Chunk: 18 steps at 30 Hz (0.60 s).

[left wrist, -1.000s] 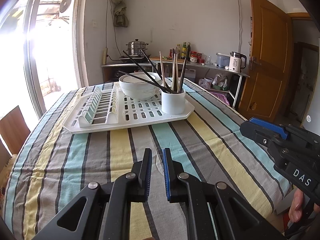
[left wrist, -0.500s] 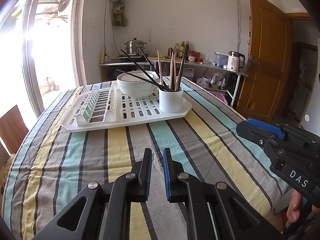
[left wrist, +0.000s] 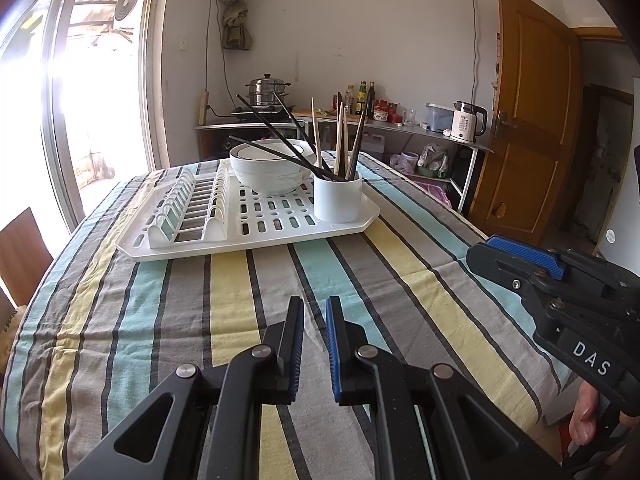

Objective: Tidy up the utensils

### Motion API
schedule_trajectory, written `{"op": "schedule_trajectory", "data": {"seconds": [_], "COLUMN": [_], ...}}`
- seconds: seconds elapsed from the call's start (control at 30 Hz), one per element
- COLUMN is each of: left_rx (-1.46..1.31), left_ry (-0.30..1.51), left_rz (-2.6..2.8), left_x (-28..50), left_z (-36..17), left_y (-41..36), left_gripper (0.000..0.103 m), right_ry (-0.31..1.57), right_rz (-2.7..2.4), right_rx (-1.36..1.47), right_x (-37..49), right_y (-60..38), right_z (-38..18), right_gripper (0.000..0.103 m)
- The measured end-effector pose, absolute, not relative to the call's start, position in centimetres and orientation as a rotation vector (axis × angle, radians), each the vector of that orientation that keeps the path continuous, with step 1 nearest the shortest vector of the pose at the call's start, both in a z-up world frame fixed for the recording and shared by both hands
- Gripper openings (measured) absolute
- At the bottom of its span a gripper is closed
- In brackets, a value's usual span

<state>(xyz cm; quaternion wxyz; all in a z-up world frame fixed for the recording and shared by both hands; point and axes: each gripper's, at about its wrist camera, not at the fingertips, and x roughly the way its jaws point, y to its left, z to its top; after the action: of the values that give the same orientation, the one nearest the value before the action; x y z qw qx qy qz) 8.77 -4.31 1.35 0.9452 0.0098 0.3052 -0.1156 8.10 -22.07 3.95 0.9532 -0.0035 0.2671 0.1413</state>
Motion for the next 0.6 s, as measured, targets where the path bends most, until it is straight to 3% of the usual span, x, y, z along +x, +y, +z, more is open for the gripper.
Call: {"op": "schedule_trajectory", "data": {"seconds": [0.6], "left_rx": [0.019], "left_ry": [0.62], "left_rz": [-0.223], "left_x": [9.03], "left_z": [0.91], "left_y": [-4.18], "left_gripper": [0.01], "right_ry": [0.554], "right_rz": [0.29], "right_rx": [-0.013], "right_x": [8.18], "right_y": [-21.94], "right_z": [3.74], "right_gripper": [0.023]}}
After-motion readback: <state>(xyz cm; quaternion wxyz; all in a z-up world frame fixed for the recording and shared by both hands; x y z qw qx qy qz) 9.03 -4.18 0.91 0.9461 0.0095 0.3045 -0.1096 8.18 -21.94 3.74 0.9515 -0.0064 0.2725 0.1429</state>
